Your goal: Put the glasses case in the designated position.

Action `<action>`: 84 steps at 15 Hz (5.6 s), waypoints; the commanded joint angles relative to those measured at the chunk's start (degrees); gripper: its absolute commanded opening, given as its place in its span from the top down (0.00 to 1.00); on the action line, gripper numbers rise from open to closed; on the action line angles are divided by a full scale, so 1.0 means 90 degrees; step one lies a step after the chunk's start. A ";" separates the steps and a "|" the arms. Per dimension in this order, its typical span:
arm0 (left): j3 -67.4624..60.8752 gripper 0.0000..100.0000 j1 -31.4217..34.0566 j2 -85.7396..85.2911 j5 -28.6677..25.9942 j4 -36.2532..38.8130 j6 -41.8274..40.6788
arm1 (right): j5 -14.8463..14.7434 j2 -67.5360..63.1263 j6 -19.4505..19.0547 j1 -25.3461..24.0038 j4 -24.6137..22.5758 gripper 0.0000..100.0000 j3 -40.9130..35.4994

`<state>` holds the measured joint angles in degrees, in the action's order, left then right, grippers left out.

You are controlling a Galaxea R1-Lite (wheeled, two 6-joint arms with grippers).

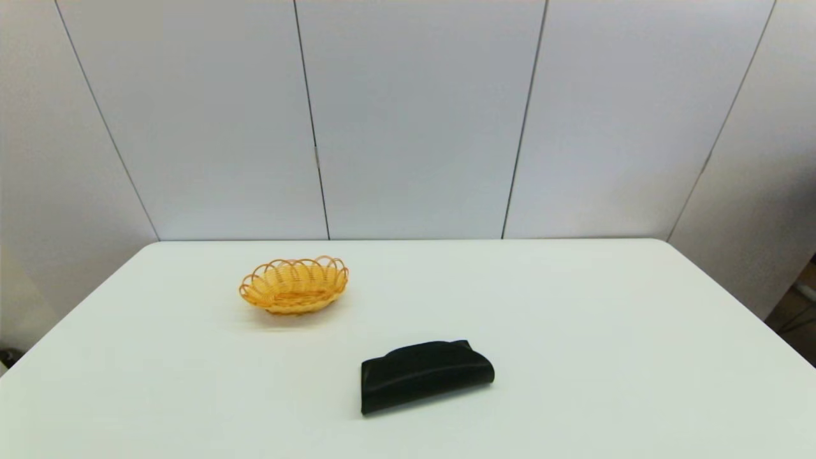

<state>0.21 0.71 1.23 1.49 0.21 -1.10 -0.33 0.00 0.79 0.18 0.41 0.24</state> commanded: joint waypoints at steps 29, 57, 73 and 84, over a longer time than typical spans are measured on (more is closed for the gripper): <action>1.0446 0.00 -0.0625 0.9726 -0.2099 -0.7757 -0.4097 | -0.0002 0.0000 0.0000 -0.0001 0.0003 0.00 0.0002; 1.2282 0.00 -0.2618 1.2539 -0.3075 -0.8070 -0.3843 | 0.0007 0.0000 0.0000 -0.0001 0.0003 0.00 0.0002; 1.2614 0.00 -0.4034 1.3535 -0.2792 -0.7982 -0.3277 | -0.0002 0.0000 0.0000 -0.0001 0.0003 0.00 0.0002; 1.2575 0.00 -0.4200 1.4101 -0.2812 -0.7103 -0.2827 | 0.0007 0.0000 0.0000 -0.0001 0.0003 0.00 -0.0008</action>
<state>113.40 -37.14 126.73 -23.67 -63.34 -26.19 -0.30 0.00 0.77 0.18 0.44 0.24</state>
